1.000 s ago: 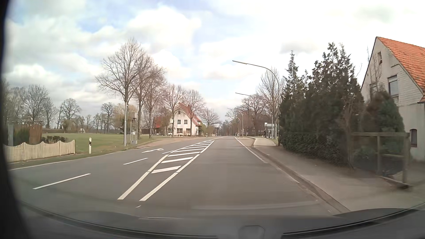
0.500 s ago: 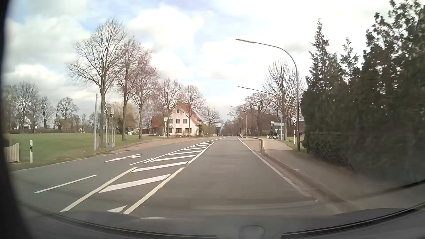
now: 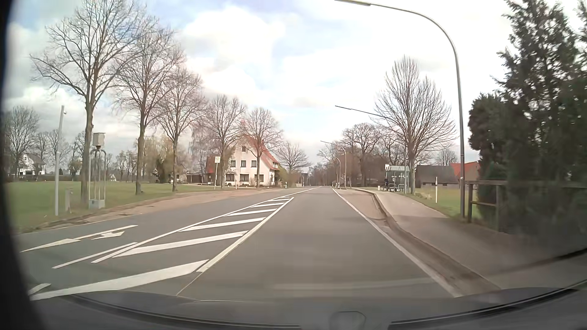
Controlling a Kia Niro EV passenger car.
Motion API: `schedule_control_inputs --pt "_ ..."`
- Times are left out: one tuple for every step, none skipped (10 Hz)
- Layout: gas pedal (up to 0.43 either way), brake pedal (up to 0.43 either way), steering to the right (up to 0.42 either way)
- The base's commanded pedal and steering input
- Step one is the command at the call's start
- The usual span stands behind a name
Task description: Follow the waypoints while adhering to traffic rules and regulations
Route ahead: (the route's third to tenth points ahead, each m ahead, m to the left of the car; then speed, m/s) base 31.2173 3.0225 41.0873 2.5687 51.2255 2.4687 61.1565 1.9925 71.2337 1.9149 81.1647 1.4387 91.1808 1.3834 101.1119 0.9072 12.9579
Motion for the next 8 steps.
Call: schedule_control_inputs --pt "0.189 0.000 -0.001" --pt "0.189 0.000 -0.001" --pt "0.189 0.000 -0.001" --pt "0.189 0.000 0.001" --pt "0.189 0.000 0.004" --pt "0.189 0.000 0.006" --pt "0.189 0.000 0.007" --pt "0.189 0.000 0.007"
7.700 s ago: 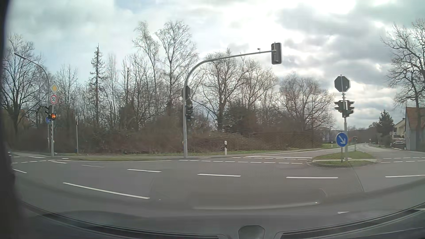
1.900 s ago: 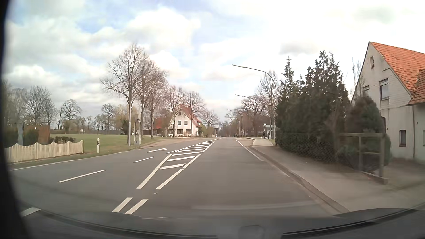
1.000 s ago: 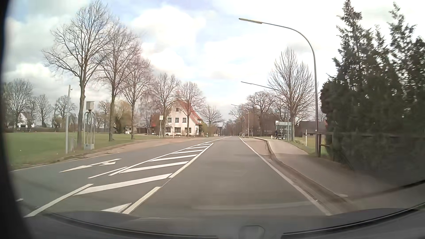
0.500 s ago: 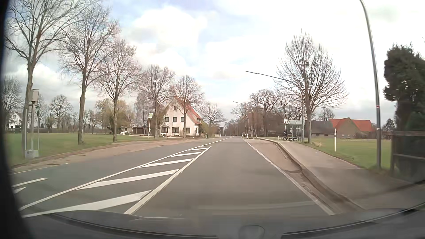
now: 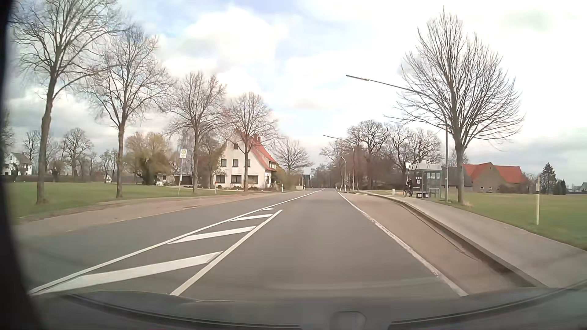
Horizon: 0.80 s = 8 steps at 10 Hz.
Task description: Follow the waypoints while adhering to traffic rules and regulations
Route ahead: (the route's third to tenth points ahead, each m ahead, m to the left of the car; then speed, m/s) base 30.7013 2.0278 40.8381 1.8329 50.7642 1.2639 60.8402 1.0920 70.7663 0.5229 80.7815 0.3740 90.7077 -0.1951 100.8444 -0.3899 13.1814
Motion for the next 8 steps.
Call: schedule_control_inputs --pt "0.177 0.000 0.007" --pt "0.157 0.000 0.008" --pt "0.150 0.000 0.009" --pt "0.150 0.000 0.009" --pt "0.150 0.000 0.009" --pt "0.150 0.000 0.009" --pt "0.150 0.000 0.008" --pt "0.150 0.000 0.007"
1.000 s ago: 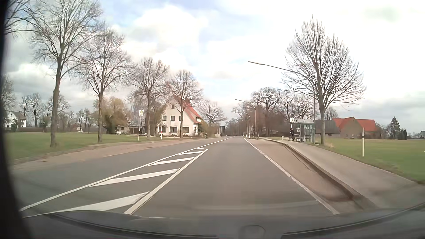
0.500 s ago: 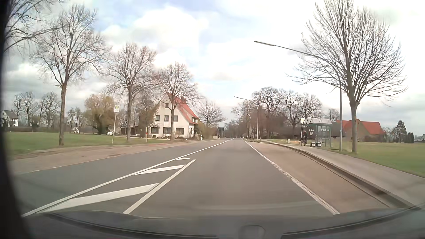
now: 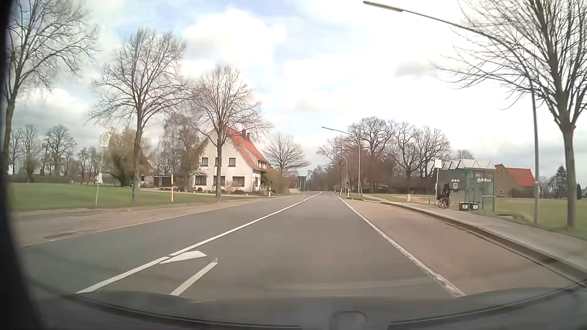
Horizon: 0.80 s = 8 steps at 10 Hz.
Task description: Follow the waypoints while adhering to traffic rules and regulations
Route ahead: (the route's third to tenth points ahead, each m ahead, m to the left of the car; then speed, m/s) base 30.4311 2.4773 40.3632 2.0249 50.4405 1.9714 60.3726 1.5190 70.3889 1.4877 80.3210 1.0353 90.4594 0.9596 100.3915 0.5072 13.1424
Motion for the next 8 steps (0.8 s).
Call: schedule_control_inputs --pt "0.157 0.000 0.006" --pt "0.157 0.000 0.006" --pt "0.169 0.000 0.005" --pt "0.169 0.000 0.005" --pt "0.169 0.000 0.005" --pt "0.169 0.000 0.005" --pt "0.169 0.000 0.005" --pt "0.169 0.000 0.005"
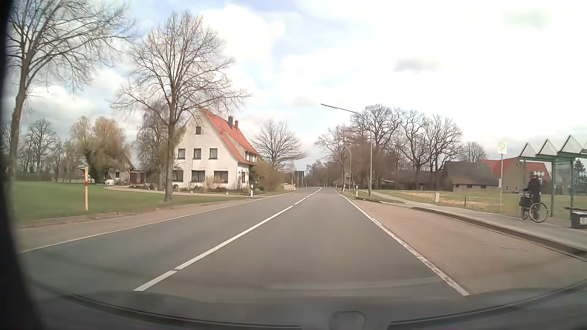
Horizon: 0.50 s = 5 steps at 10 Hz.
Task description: Follow the waypoints while adhering to traffic rules and regulations
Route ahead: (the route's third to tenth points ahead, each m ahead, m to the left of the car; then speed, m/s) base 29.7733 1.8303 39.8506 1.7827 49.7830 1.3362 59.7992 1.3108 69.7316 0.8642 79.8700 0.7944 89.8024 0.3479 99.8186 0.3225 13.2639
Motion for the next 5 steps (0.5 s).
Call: schedule_control_inputs --pt "0.169 0.000 0.006" --pt "0.169 0.000 0.005" --pt "0.157 0.000 0.005" --pt "0.157 0.000 0.005" --pt "0.157 0.000 0.005"
